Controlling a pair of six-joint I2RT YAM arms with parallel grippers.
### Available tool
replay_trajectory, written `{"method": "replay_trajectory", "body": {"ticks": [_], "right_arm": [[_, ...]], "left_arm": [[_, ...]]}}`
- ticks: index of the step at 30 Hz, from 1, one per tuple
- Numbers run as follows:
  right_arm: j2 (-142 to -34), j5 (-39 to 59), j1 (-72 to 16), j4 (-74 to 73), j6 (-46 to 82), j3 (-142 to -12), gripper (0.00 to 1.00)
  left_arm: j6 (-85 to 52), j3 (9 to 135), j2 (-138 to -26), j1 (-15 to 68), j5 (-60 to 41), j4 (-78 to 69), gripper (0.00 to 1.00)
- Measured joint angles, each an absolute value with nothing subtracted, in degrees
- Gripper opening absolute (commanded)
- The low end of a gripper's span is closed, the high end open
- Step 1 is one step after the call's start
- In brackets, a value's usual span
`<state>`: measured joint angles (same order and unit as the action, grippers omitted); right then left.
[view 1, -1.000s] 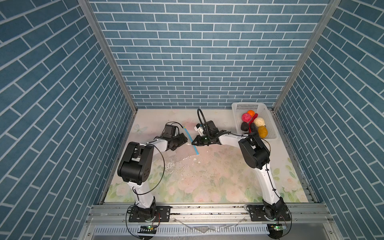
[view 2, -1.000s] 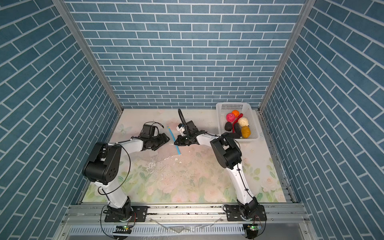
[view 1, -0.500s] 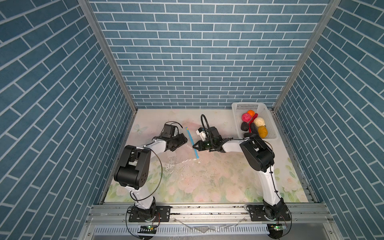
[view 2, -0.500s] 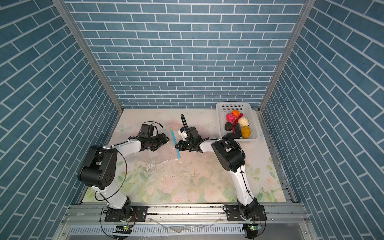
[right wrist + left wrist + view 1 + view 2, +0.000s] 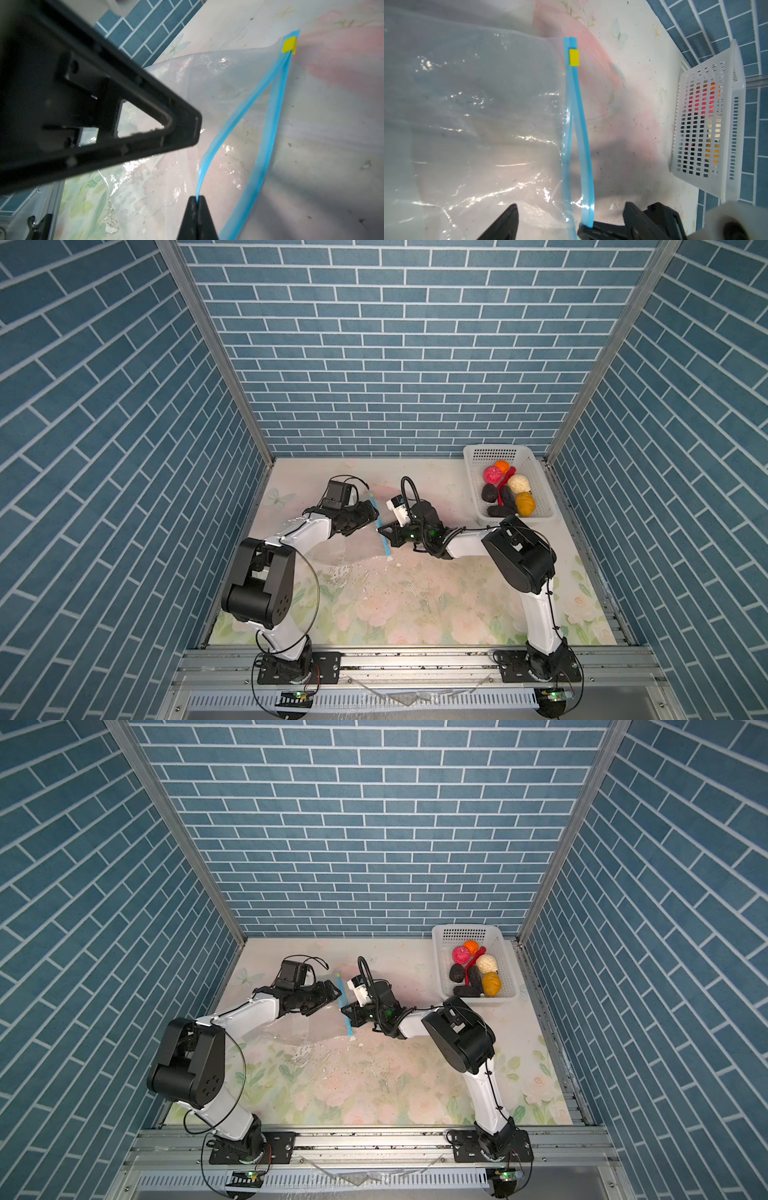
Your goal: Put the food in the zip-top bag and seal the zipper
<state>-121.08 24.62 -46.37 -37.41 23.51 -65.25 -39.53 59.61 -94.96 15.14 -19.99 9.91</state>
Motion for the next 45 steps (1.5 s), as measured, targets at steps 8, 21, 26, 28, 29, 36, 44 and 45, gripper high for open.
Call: {"method": "replay_trajectory", "body": {"ticks": [8, 21, 26, 28, 29, 36, 44, 45], "right_arm": [[-121.1, 20.4, -49.1, -52.2, 17.1, -59.0, 0.00], [-121.1, 18.2, -50.5, -55.8, 5.6, -59.0, 0.00], [-121.1, 19.8, -50.8, -58.5, 1.8, -58.0, 0.00], [-121.3, 20.8, -50.8, -60.4, 1.0, -57.2, 0.00], [-121.4, 21.0, -50.8, -60.8, 0.7, -57.0, 0.00], [-122.1, 22.3, -50.9, -62.2, -0.4, -56.9, 0.00], [-122.2, 22.3, -50.9, -62.7, -0.5, -56.9, 0.00], [-122.3, 22.3, -50.9, -62.6, -0.5, -56.9, 0.00]], "left_arm": [[-37.5, 61.3, -94.8, 15.3, -20.5, 12.8, 0.82], [-32.8, 65.2, -94.8, 15.8, -18.9, 20.6, 0.81], [-29.9, 66.8, -94.7, 18.2, -14.9, 23.3, 0.80], [-28.8, 66.8, -94.6, 19.8, -12.6, 24.1, 0.75], [-28.3, 66.8, -94.6, 20.3, -11.9, 24.3, 0.72], [-26.2, 66.8, -94.6, 22.0, -6.8, 25.8, 0.57], [-25.0, 67.1, -94.6, 23.0, -3.7, 26.5, 0.38], [-24.9, 67.1, -94.6, 23.0, -3.4, 26.6, 0.37]]}}
